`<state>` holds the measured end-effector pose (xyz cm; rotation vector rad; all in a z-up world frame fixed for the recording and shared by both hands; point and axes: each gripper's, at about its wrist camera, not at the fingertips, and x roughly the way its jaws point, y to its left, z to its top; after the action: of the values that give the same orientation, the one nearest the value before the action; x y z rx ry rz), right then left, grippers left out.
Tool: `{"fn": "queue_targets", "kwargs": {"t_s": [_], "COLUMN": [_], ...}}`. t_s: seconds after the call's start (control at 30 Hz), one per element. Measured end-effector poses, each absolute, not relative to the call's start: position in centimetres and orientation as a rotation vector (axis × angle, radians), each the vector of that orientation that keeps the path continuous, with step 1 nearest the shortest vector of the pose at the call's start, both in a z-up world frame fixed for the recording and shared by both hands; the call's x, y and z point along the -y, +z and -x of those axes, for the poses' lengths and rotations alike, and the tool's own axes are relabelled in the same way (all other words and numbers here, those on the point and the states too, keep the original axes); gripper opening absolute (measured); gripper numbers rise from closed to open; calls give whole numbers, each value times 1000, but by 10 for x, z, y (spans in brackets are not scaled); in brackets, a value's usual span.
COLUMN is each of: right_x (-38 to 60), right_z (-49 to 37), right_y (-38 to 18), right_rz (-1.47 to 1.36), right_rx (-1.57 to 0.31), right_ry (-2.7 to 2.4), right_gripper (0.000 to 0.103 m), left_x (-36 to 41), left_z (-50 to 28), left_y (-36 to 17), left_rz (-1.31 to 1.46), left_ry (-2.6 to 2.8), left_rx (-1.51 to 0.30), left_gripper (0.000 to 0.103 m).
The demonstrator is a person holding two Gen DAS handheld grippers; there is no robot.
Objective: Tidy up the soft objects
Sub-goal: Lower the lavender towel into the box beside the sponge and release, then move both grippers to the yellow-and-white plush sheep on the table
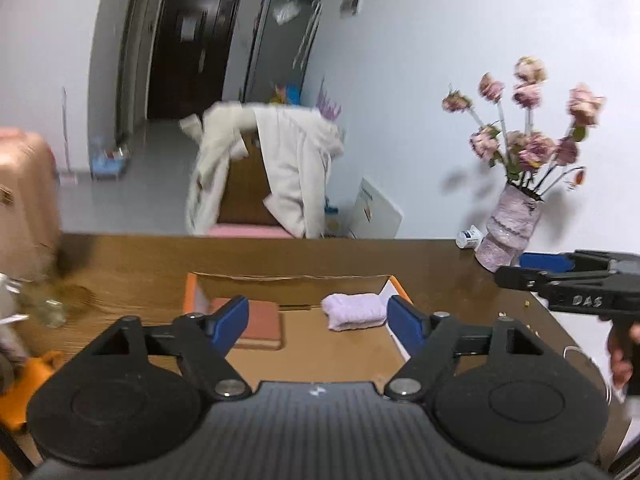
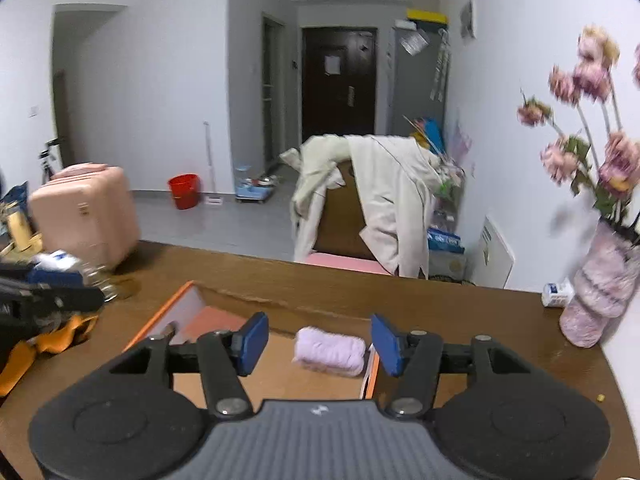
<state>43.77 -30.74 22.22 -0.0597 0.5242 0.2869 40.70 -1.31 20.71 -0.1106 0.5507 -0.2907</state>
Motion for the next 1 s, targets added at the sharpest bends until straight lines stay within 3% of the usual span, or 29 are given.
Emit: {"fn": "queue_targets", "kwargs": {"t_s": [0.3, 0.7, 1.0], "right_x": [303, 272, 251], "right_z": [-292, -129, -85], "right_y": [224, 117, 45], "right_rz": [25, 12, -17], "right_rx": [-391, -243, -353], "right_ry": [366, 415, 398], "right_gripper": [72, 83, 84], "left_x": [-13, -42, -51], "left_z": [-261, -111, -72], "left_y": [210, 90, 47], "left_rz": [20, 18, 55], "left_ry": [-286, -284, -222], "left_rx": [-419, -340, -379], "left_gripper": [93, 100, 101]}}
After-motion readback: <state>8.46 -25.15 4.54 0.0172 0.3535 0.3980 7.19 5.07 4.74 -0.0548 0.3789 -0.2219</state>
